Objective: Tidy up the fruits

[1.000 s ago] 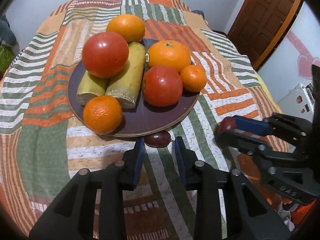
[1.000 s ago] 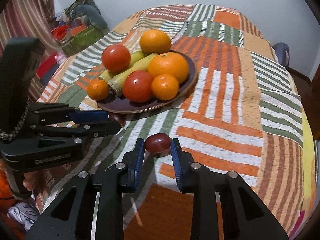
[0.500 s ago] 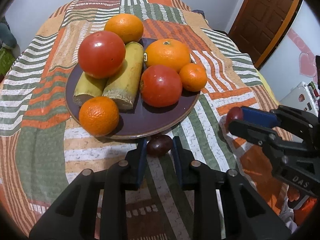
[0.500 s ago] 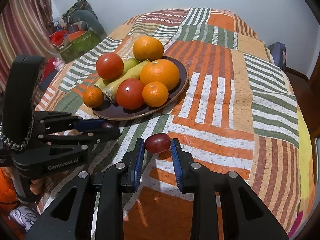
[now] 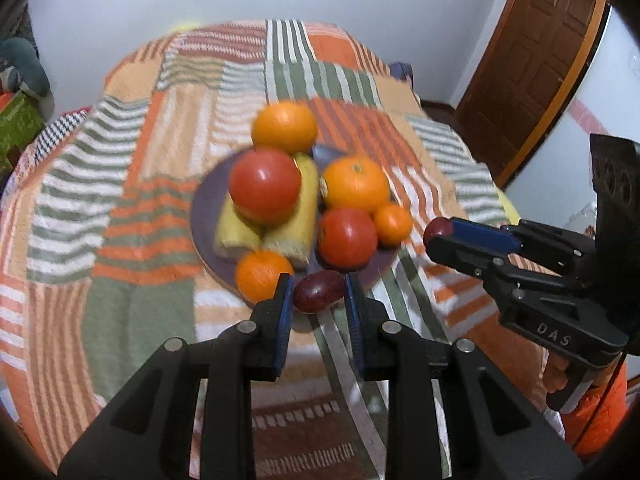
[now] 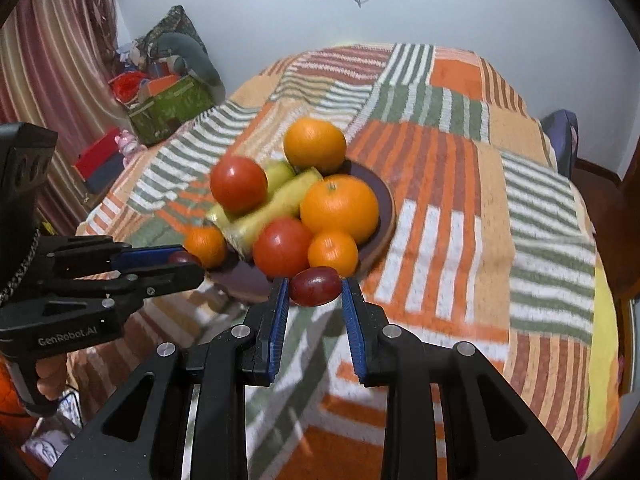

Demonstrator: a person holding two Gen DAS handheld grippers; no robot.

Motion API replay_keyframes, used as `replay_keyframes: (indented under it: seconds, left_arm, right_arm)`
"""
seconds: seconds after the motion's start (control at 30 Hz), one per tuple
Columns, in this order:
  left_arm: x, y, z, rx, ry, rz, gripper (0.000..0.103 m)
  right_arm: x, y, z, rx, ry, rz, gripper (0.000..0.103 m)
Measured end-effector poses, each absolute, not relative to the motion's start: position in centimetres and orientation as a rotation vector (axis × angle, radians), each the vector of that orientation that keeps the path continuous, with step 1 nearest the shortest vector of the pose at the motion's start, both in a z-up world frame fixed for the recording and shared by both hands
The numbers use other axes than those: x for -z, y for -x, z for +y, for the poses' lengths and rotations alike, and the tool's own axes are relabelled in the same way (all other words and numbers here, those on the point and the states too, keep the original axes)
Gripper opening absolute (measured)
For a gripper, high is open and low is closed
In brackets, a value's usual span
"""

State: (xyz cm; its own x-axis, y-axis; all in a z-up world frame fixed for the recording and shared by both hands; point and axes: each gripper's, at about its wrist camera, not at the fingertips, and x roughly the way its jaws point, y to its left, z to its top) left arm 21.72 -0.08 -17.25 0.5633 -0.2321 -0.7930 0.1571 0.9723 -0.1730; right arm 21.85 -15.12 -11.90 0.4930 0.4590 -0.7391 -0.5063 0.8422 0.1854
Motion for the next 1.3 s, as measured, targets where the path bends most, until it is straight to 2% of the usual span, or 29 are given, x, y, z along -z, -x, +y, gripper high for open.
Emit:
replay_keyframes:
  seconds: [0.23, 0.83, 0.9, 0.97, 1.3]
  left_arm:
    - [16.1, -23.2, 1.1, 0.197, 0.088, 0.9, 0.025]
    - [19.1, -26.0, 1.9, 0.189, 0.111, 0.952, 0.025]
    - [19.2, -26.0, 1.9, 0.193, 0.113, 0.959, 0.026]
    - [19.4, -26.1, 2.0, 0.195, 0.118, 0.97, 0.029]
    - [17.1, -24.3, 2.5, 0.165, 0.113, 0.906, 0.03]
  right_arm:
    - [10.9, -23.4, -13.0, -0.621, 0.081, 0.829, 0.025]
    - [13.6, -26.1, -9.9, -0.607, 0.123, 0.884, 0.025]
    - [13.6, -26.1, -9.8, -0.61, 0.131, 0.886, 0.026]
    - [13.6, -26.1, -9.7, -0.619, 0.133, 0.892, 0.031]
    - [11.6, -25.4, -11.1, -0.592, 0.099, 0.855, 0.034]
